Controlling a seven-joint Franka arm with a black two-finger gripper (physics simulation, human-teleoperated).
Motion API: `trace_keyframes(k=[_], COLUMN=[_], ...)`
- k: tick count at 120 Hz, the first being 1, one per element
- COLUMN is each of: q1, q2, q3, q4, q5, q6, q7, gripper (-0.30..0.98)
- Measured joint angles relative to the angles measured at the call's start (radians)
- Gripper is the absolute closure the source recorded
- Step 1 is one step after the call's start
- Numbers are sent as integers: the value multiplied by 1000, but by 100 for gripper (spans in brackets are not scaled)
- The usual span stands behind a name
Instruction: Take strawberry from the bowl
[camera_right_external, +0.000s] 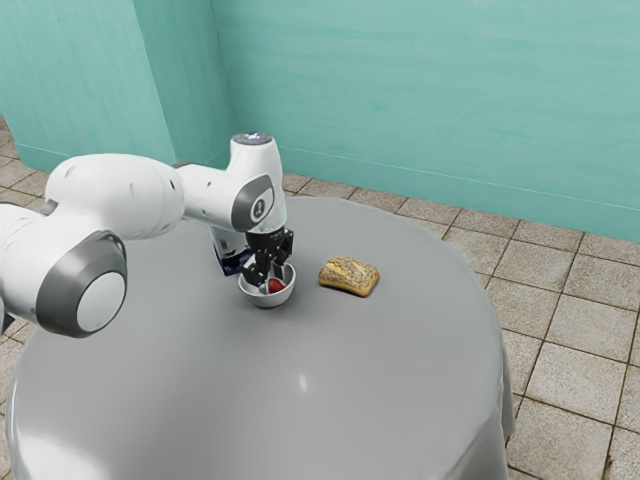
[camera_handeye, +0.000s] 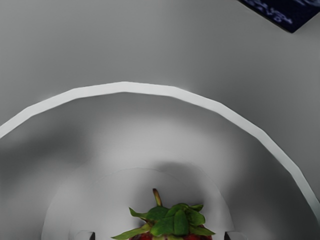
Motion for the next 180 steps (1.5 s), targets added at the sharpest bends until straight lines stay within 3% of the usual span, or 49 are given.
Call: trace_keyframes(k=[52, 104, 138, 180], q1=[0, -3, -105, -257], q2=[0, -14, -200, -176], q3=[0, 2, 14, 1], q4=[0, 2, -92, -100], q5=[1, 7, 14, 9], q6=[-1, -11, -52, -84], q7=[-4, -9, -12, -15], gripper=[59, 69, 71, 73])
